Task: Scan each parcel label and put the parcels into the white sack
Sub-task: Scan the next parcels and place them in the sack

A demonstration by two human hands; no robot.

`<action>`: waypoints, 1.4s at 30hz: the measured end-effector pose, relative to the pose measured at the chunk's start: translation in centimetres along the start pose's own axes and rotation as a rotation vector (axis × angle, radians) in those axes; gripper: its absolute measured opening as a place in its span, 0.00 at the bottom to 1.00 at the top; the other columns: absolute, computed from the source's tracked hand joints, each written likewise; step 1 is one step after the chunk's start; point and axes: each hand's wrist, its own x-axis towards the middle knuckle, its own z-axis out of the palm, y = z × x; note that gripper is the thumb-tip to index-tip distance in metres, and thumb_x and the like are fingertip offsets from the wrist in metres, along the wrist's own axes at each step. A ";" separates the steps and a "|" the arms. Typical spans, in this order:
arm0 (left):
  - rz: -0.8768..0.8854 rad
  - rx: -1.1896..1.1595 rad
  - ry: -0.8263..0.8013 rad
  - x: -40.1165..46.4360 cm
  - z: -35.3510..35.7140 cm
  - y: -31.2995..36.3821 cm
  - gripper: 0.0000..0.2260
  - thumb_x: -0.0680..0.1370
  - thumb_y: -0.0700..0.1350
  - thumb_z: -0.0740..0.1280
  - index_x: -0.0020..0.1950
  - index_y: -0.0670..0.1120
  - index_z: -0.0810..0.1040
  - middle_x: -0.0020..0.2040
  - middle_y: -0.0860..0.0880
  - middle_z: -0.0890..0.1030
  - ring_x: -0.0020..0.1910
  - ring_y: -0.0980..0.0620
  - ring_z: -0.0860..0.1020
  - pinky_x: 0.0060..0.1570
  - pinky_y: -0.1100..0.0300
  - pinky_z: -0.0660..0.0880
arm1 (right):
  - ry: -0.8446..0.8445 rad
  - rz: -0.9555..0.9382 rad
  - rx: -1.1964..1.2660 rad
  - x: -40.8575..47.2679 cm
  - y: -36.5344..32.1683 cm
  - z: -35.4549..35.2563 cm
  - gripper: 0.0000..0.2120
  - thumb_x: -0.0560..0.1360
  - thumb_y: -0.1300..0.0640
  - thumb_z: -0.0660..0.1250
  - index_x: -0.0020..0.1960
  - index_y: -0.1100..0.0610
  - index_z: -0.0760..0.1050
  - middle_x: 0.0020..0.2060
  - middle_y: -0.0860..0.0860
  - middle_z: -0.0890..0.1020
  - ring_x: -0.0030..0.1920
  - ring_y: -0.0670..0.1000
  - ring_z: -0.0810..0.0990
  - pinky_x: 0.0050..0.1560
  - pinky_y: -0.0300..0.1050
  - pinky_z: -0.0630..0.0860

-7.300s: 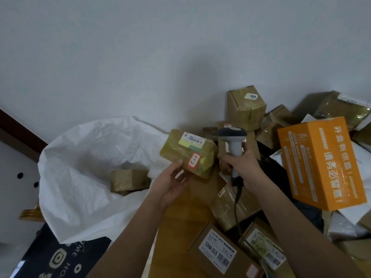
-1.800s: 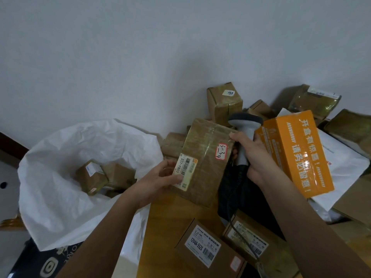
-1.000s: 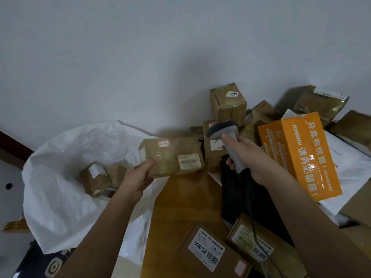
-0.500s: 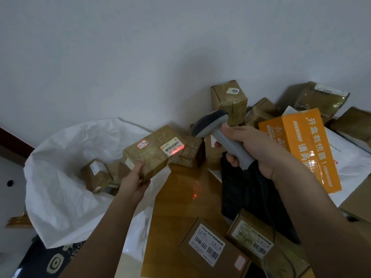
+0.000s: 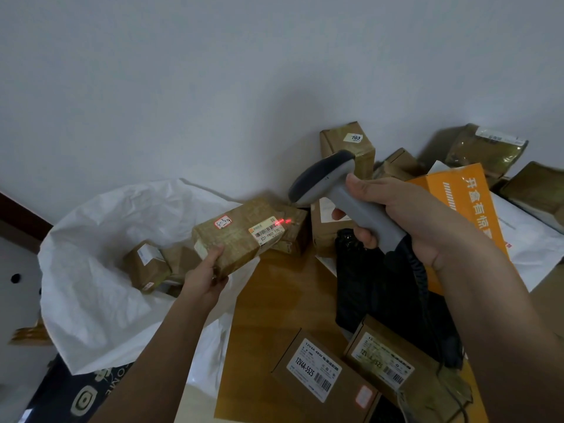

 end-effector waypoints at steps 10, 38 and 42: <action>-0.005 -0.002 -0.003 -0.2 0.3 -0.1 0.24 0.74 0.46 0.74 0.67 0.41 0.71 0.54 0.45 0.79 0.51 0.50 0.77 0.58 0.54 0.73 | -0.002 -0.004 -0.019 -0.1 -0.2 -0.2 0.15 0.78 0.47 0.63 0.53 0.59 0.76 0.39 0.54 0.82 0.27 0.49 0.72 0.25 0.40 0.70; -0.193 -0.239 0.423 6.8 -7.5 4.1 0.38 0.75 0.64 0.66 0.78 0.49 0.57 0.72 0.46 0.66 0.71 0.41 0.66 0.70 0.43 0.66 | 0.061 0.149 -0.184 5.9 4.8 6.2 0.18 0.75 0.44 0.67 0.54 0.58 0.78 0.54 0.66 0.80 0.29 0.50 0.74 0.34 0.45 0.71; -0.152 0.544 0.360 7.8 -7.4 3.6 0.28 0.82 0.54 0.58 0.78 0.44 0.57 0.77 0.44 0.61 0.76 0.40 0.58 0.74 0.46 0.53 | 0.094 0.194 -0.211 6.9 5.2 6.6 0.17 0.75 0.44 0.68 0.54 0.56 0.79 0.54 0.64 0.81 0.30 0.50 0.75 0.36 0.45 0.71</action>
